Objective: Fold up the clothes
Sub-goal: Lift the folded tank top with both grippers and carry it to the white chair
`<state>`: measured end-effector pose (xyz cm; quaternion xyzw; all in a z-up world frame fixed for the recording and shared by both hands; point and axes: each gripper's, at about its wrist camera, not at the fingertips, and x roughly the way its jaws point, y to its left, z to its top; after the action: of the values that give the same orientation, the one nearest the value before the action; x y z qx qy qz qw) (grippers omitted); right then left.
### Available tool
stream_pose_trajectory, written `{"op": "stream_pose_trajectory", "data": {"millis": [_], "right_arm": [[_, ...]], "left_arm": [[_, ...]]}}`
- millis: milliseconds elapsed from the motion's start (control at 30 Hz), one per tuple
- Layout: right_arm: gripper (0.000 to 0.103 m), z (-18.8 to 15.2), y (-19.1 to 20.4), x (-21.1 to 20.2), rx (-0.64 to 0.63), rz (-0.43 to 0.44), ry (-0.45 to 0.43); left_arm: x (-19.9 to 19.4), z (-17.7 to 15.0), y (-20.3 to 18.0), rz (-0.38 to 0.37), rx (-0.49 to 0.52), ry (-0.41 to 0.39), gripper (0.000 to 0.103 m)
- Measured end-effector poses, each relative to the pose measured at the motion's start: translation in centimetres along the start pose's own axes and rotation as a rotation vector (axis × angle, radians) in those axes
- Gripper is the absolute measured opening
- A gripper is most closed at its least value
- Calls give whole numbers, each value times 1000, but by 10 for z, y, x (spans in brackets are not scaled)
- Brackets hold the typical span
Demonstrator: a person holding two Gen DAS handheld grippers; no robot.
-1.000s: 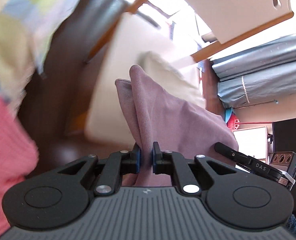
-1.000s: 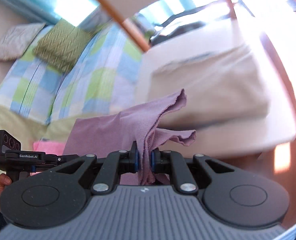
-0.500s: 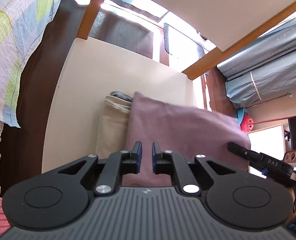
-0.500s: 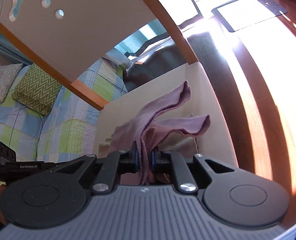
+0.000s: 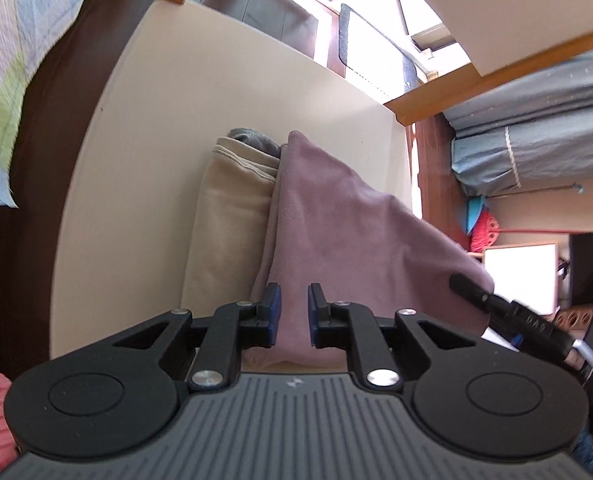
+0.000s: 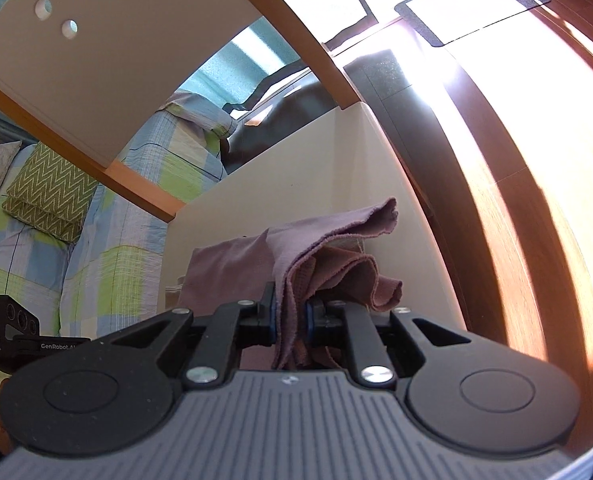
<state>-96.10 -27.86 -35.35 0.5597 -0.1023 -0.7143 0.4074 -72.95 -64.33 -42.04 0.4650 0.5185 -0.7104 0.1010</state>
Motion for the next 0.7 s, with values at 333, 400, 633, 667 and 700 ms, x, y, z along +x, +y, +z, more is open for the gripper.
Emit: {"op": "stream_pose_trajectory", "data": {"millis": [333,400,633,667,700], "right_arm": [[13,-2,-11,7,26,-8,15],[14,-2,-13,9,29,-10,19],[14,-4,-17,20,33,-17,29],[13,-4,-17,20,28,-21,27],[12,-5,-16,19,23,-26,20]], "left_arm": [[24,21,12,14,21,39,33],[29,24,13,3,42,55,40],[45,29,7,-63,128,112,6],[43,28,5,-67,142,105,5],[39,27,1,-74,160,95,4]]}}
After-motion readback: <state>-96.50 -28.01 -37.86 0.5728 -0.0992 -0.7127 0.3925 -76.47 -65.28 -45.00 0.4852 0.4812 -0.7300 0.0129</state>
